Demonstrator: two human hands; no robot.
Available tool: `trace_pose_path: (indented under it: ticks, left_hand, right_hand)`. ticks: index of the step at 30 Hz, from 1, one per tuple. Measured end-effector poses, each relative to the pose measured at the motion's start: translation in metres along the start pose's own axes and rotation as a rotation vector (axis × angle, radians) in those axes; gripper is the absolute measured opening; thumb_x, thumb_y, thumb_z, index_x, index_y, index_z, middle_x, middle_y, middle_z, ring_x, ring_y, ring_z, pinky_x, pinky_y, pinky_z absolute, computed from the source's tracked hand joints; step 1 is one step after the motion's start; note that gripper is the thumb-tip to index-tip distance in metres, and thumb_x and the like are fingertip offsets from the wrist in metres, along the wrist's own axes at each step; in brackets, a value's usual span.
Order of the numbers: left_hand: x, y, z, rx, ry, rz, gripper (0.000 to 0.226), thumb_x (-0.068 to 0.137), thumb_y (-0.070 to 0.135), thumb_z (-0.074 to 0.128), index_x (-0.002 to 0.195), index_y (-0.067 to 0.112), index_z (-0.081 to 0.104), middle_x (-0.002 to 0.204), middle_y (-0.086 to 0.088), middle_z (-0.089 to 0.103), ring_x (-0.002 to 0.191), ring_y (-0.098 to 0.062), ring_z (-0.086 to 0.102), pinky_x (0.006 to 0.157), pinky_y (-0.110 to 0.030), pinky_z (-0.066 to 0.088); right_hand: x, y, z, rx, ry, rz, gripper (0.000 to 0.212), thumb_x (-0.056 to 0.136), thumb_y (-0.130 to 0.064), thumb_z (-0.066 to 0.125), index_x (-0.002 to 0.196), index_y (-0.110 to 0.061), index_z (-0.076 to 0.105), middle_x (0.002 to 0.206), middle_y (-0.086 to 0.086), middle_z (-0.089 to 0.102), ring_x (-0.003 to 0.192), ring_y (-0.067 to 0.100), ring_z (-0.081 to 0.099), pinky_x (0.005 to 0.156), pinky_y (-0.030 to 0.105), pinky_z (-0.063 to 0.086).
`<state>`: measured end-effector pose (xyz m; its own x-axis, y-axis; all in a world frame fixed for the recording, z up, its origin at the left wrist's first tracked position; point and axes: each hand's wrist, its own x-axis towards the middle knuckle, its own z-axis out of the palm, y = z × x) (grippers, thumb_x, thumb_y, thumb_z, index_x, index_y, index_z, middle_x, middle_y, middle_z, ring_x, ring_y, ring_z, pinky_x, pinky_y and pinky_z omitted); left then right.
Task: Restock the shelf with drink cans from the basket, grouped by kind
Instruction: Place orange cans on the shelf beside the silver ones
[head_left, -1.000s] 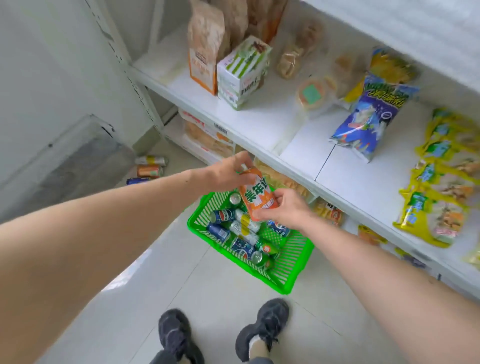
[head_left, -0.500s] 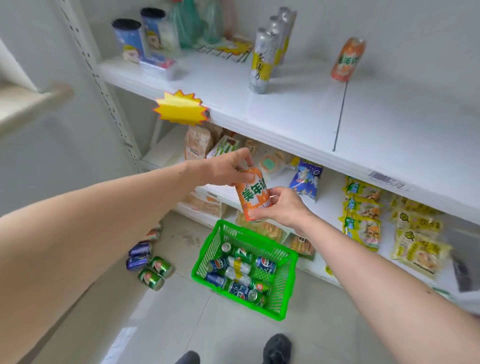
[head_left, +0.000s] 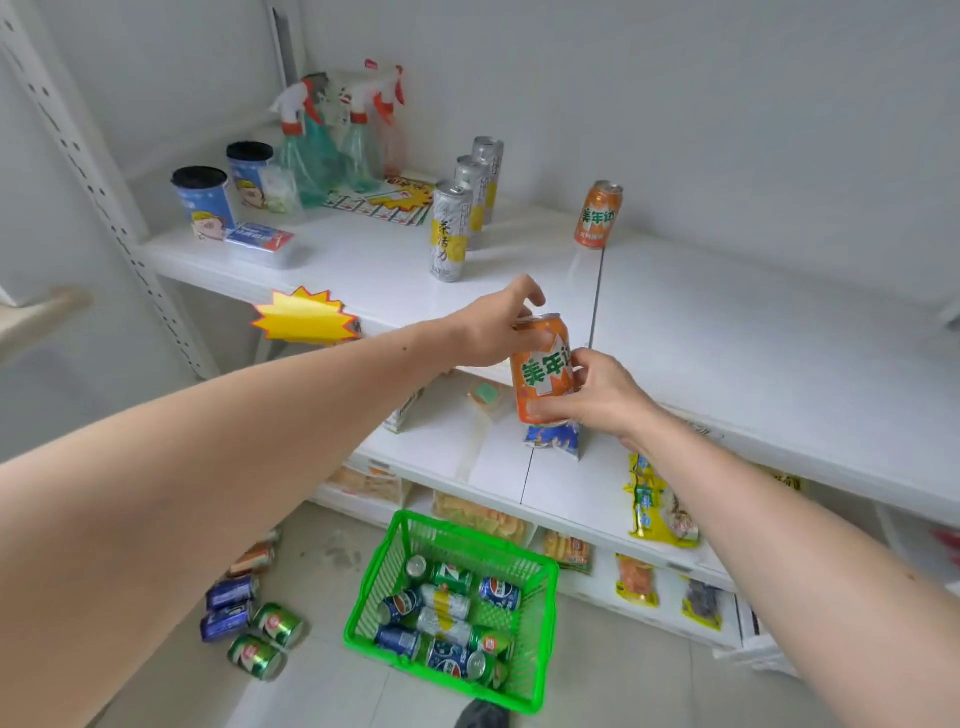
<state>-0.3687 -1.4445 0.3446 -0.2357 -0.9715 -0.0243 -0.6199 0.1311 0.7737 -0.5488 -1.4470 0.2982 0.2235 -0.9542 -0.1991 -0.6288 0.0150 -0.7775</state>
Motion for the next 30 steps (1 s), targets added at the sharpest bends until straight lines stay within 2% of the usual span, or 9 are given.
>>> trace_pose_path:
  ticks: [2, 5, 7, 9, 12, 16, 21, 27, 30]
  left_hand:
    - [0.024, 0.005, 0.003, 0.039, 0.040, 0.009, 0.052, 0.092, 0.029, 0.060, 0.134, 0.012, 0.036, 0.134, -0.014, 0.051, 0.114, -0.027, 0.055, 0.093, -0.037, 0.049]
    - [0.060, 0.007, 0.005, 0.057, 0.093, -0.007, 0.062, 0.091, 0.038, 0.061, 0.140, 0.013, 0.032, 0.139, -0.012, 0.047, 0.116, -0.027, 0.055, 0.095, -0.039, 0.049]
    - [0.083, 0.004, 0.005, 0.108, 0.116, -0.037, 0.063, 0.092, 0.042, 0.057, 0.141, 0.011, 0.033, 0.139, -0.010, 0.047, 0.118, -0.026, 0.053, 0.096, -0.037, 0.046]
    - [0.106, -0.006, 0.005, 0.219, 0.125, -0.056, 0.058, 0.094, 0.043, 0.054, 0.139, 0.010, 0.038, 0.140, -0.010, 0.047, 0.119, -0.026, 0.052, 0.097, -0.034, 0.043]
    - [0.136, -0.024, 0.007, 0.381, 0.106, -0.091, 0.052, 0.094, 0.043, 0.052, 0.136, 0.014, 0.041, 0.138, -0.008, 0.047, 0.120, -0.026, 0.051, 0.097, -0.038, 0.044]
    - [0.171, -0.041, 0.016, 0.536, 0.096, -0.145, 0.048, 0.095, 0.044, 0.049, 0.134, 0.017, 0.042, 0.134, -0.003, 0.046, 0.121, -0.025, 0.048, 0.087, -0.037, 0.043]
    - [0.210, -0.052, 0.027, 0.684, 0.069, -0.115, 0.048, 0.096, 0.042, 0.048, 0.136, 0.017, 0.041, 0.137, -0.003, 0.046, 0.127, -0.026, 0.044, 0.094, -0.038, 0.041]
    - [0.241, -0.070, 0.030, 0.745, -0.005, -0.120, 0.051, 0.096, 0.044, 0.047, 0.137, 0.015, 0.041, 0.137, -0.005, 0.045, 0.128, -0.027, 0.041, 0.097, -0.041, 0.040]
    - [0.250, -0.075, 0.029, 0.740, -0.023, -0.115, 0.050, 0.096, 0.045, 0.045, 0.136, 0.014, 0.041, 0.136, -0.005, 0.045, 0.128, -0.027, 0.041, 0.096, -0.040, 0.040]
  right_hand:
    - [0.018, 0.003, -0.012, 0.007, 0.044, -0.016, 0.069, 0.041, -0.041, 0.089, 0.101, -0.022, 0.060, 0.097, -0.003, 0.072, 0.089, 0.014, 0.070, 0.087, 0.040, 0.057]
    - [0.052, 0.010, -0.032, 0.047, 0.102, -0.027, 0.059, 0.054, -0.028, 0.092, 0.102, -0.025, 0.058, 0.101, -0.003, 0.070, 0.093, 0.014, 0.068, 0.086, 0.036, 0.057]
    - [0.078, 0.015, -0.045, 0.071, 0.151, -0.020, 0.059, 0.056, -0.026, 0.092, 0.103, -0.024, 0.058, 0.102, -0.003, 0.069, 0.092, 0.014, 0.068, 0.084, 0.034, 0.057]
    - [0.107, 0.021, -0.057, 0.077, 0.216, -0.013, 0.063, 0.055, -0.029, 0.093, 0.106, -0.022, 0.057, 0.102, -0.003, 0.070, 0.092, 0.014, 0.068, 0.085, 0.035, 0.056]
    - [0.151, 0.027, -0.070, 0.071, 0.296, 0.007, 0.068, 0.052, -0.032, 0.094, 0.107, -0.022, 0.054, 0.102, -0.004, 0.068, 0.093, 0.014, 0.066, 0.084, 0.033, 0.054]
    - [0.203, 0.030, -0.078, 0.044, 0.379, 0.011, 0.069, 0.054, -0.028, 0.093, 0.109, -0.021, 0.052, 0.103, -0.004, 0.065, 0.092, 0.015, 0.063, 0.079, 0.027, 0.048]
    - [0.257, 0.029, -0.078, 0.067, 0.483, 0.033, 0.063, 0.058, -0.024, 0.090, 0.108, -0.021, 0.052, 0.105, -0.002, 0.063, 0.089, 0.015, 0.060, 0.078, 0.024, 0.046]
    - [0.297, 0.033, -0.082, 0.076, 0.535, 0.043, 0.073, 0.055, -0.026, 0.093, 0.116, -0.017, 0.054, 0.114, 0.000, 0.065, 0.101, 0.018, 0.063, 0.085, 0.026, 0.049]
    - [0.309, 0.035, -0.083, 0.064, 0.532, 0.042, 0.074, 0.053, -0.024, 0.093, 0.116, -0.018, 0.055, 0.114, 0.000, 0.066, 0.101, 0.018, 0.064, 0.088, 0.029, 0.052]
